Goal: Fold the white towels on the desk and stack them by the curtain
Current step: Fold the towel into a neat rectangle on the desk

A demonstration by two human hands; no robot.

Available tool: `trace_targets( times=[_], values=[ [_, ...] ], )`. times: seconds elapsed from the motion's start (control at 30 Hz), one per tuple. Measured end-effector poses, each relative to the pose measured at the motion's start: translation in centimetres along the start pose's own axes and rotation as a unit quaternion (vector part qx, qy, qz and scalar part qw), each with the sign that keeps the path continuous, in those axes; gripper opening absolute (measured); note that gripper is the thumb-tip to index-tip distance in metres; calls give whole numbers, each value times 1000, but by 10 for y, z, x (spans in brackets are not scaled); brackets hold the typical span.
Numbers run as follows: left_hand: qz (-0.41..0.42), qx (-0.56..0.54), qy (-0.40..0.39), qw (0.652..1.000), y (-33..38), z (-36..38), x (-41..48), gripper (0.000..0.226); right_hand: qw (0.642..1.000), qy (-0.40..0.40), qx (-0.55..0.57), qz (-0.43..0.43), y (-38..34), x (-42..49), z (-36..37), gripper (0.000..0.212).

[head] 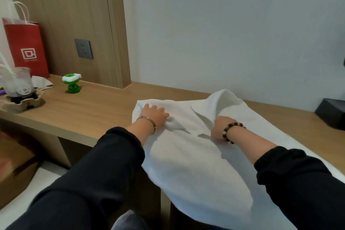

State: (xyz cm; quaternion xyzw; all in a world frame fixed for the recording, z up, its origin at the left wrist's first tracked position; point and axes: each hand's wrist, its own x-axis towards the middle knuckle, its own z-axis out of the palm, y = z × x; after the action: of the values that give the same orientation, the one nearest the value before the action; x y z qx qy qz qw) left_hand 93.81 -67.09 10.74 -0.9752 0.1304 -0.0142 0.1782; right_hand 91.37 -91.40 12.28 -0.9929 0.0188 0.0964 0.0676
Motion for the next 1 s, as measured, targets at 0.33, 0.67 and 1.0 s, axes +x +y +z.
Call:
trace_targets(
  times=[0.33,0.67,1.0],
  values=[
    [127,-153,29,980,38,0,6,57,933,218,-168,-230,-12,8,-6,51],
    [69,-430,-55,899,32,4,15,44,936,28,-328,-127,-26,36,-26,14],
    [-6,-211,53,976,60,27,20,59,982,172,-58,43,47,66,-15,66]
  ],
)
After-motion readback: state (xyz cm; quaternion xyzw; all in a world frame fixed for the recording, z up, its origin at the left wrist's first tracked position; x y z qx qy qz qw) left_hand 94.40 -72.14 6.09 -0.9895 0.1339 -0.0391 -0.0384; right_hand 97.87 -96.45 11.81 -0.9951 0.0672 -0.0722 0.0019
